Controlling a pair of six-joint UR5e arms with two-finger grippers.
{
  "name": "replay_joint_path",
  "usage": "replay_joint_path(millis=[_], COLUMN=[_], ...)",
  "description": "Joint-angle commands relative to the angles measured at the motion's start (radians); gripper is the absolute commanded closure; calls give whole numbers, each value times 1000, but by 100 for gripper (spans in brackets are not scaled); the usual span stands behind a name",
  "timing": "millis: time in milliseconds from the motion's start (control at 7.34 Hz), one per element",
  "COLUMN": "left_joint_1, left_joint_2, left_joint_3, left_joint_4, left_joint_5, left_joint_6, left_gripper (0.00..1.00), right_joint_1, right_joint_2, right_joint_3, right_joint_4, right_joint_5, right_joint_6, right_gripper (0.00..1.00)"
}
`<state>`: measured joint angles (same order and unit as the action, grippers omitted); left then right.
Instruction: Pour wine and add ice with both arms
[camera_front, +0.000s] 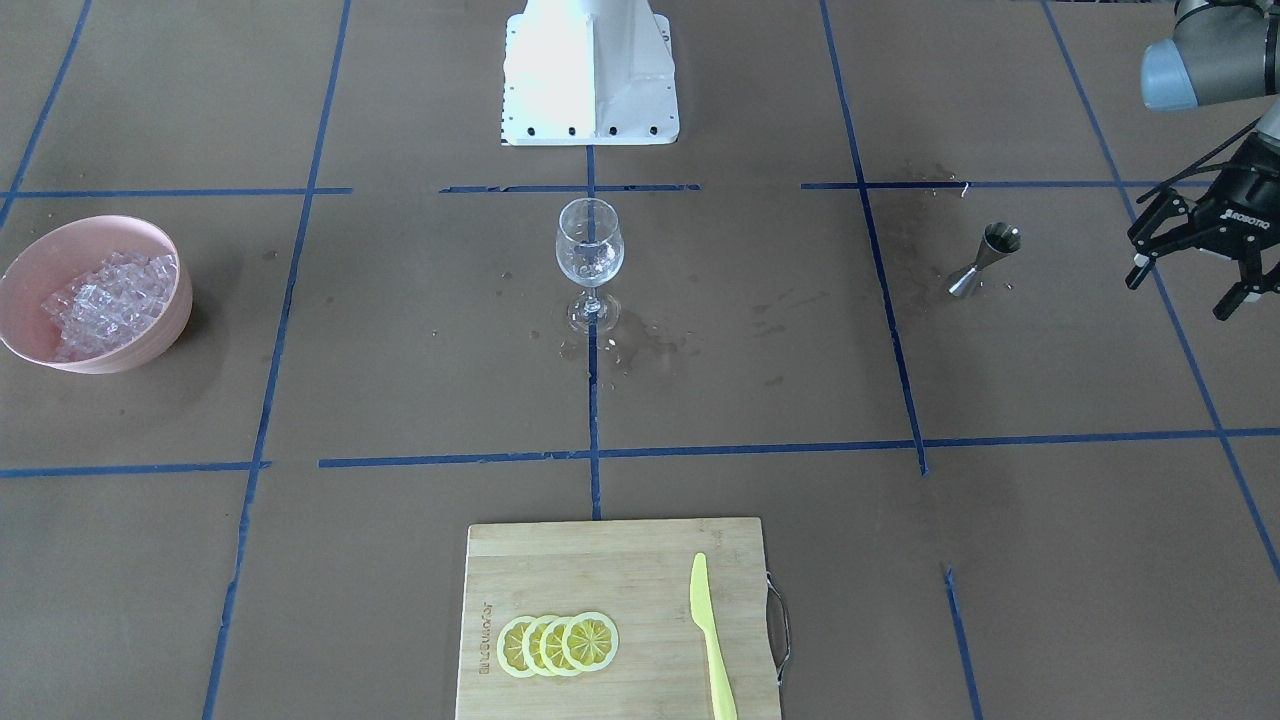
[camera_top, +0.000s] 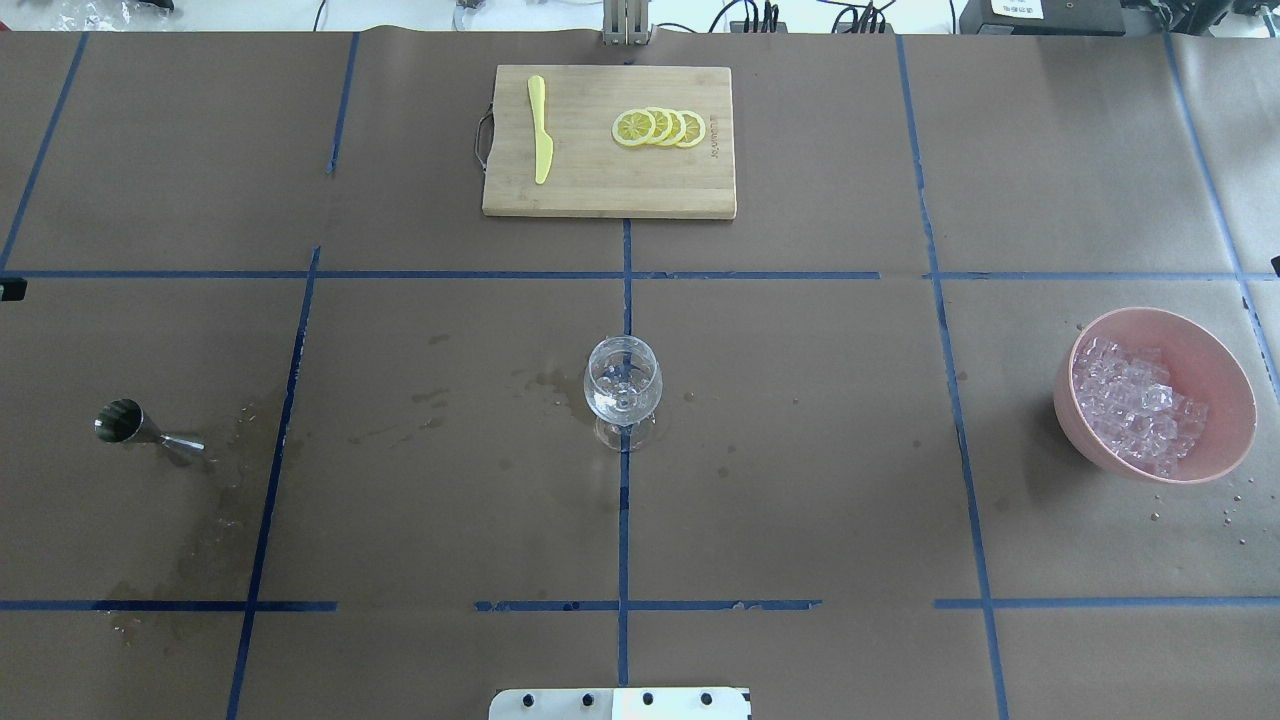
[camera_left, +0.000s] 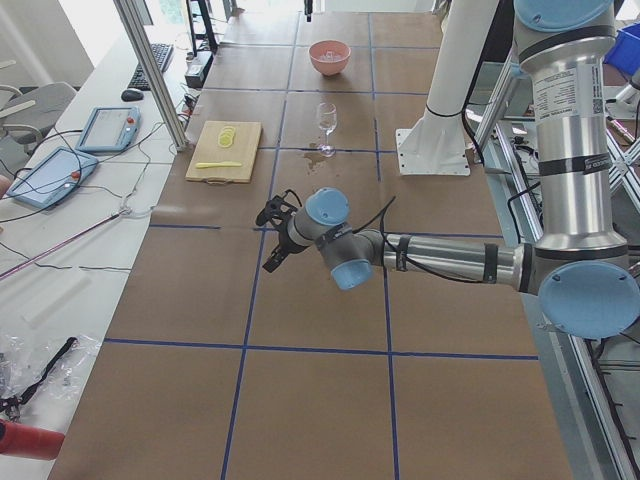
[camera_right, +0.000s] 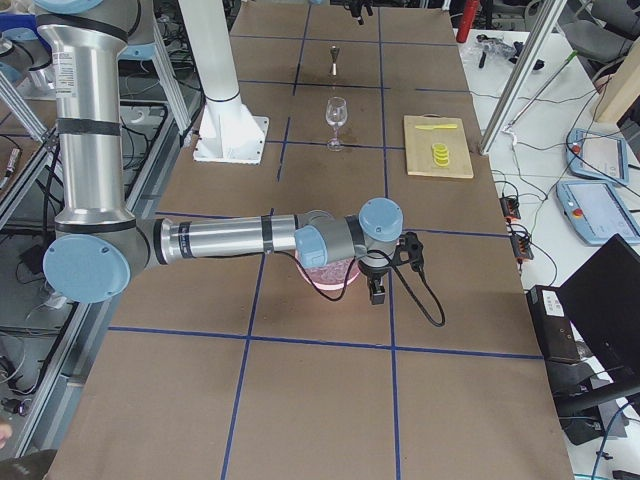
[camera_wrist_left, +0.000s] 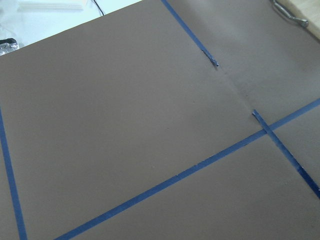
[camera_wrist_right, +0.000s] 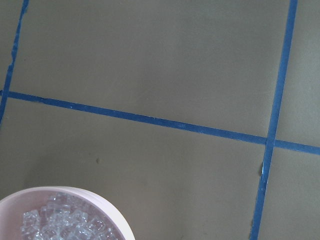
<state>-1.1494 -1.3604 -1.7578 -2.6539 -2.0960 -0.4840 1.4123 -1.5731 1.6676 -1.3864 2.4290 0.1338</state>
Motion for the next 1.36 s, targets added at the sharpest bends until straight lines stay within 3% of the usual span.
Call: replay_joint_path(millis=[0, 136, 409, 681, 953, 1226], left_joint_1=[98, 197, 334, 400, 512, 571], left_joint_2=[76, 83, 134, 153, 158, 240], left_joint_3=[-3, -6, -11, -16, -32, -52], left_joint_4=[-213, -236, -326, -408, -408, -428], left_joint_5=[26, 165, 325, 336, 413, 500], left_joint_6=[-86, -172, -266, -269, -324, -373], left_gripper=[0, 0, 0, 0, 0, 0], right_joint_1=[-13, -13, -15, -15, -15, -15], right_joint_2=[1, 1, 1, 7, 7, 7], right_joint_3=[-3, -3, -3, -3, -3, -3], right_joint_4=[1, 1, 3, 3, 3, 3], right_joint_5=[-2, -1, -1, -1, -1, -1], right_joint_6=[0, 0, 0, 0, 0, 0], right_gripper=[0, 0, 0, 0, 0, 0])
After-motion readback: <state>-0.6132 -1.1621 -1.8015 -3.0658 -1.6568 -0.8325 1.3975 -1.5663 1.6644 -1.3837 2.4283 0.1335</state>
